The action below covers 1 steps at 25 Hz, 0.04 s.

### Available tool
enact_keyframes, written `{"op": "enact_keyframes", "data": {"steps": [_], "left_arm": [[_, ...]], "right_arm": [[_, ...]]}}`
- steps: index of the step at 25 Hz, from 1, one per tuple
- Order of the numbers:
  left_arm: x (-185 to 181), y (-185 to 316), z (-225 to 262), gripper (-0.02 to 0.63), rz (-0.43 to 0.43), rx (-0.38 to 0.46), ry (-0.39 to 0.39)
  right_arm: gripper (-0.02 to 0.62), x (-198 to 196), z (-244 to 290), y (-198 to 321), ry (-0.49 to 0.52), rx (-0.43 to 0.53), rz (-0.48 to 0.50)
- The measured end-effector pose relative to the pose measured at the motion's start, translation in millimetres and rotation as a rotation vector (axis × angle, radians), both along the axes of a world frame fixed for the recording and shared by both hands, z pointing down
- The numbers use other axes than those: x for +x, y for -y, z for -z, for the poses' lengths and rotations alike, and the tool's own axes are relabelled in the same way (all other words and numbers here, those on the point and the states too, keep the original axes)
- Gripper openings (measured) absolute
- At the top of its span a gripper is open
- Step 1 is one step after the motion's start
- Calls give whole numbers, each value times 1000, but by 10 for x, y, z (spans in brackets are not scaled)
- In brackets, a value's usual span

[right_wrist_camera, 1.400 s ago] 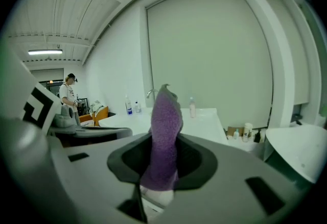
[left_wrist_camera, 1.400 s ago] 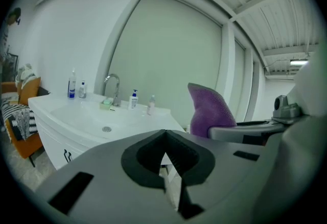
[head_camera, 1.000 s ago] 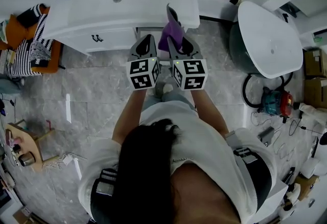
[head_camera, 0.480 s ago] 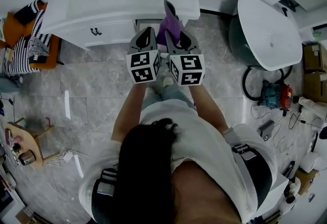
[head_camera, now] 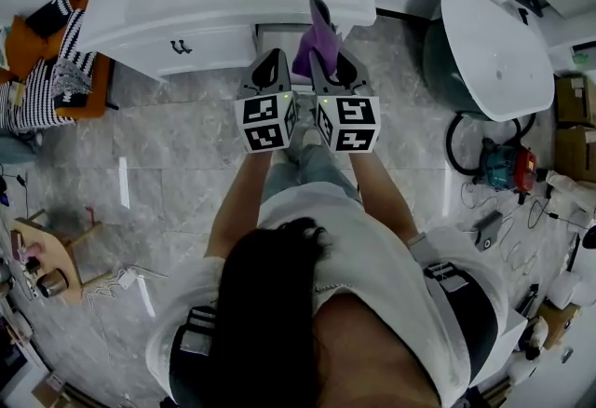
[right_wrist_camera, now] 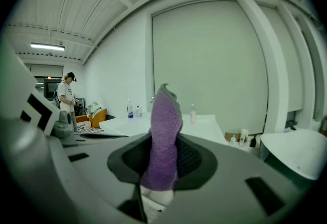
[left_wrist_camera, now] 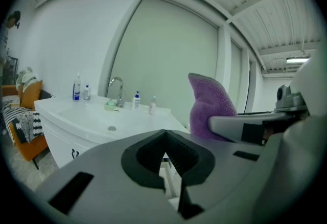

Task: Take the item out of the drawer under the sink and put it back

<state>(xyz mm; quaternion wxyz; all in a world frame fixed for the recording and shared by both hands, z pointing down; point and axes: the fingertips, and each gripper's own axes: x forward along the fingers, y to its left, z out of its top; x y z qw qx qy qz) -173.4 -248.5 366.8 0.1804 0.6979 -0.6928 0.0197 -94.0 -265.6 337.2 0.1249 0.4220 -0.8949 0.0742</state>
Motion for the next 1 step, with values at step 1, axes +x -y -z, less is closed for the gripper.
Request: {"op": "enact_keyframes", "data": {"steps": [1], "left_arm": [[-36,-13,-14,3,4,-1,0]], "right_arm": [[120,-21,-8,-7,-2,1,2]]}}
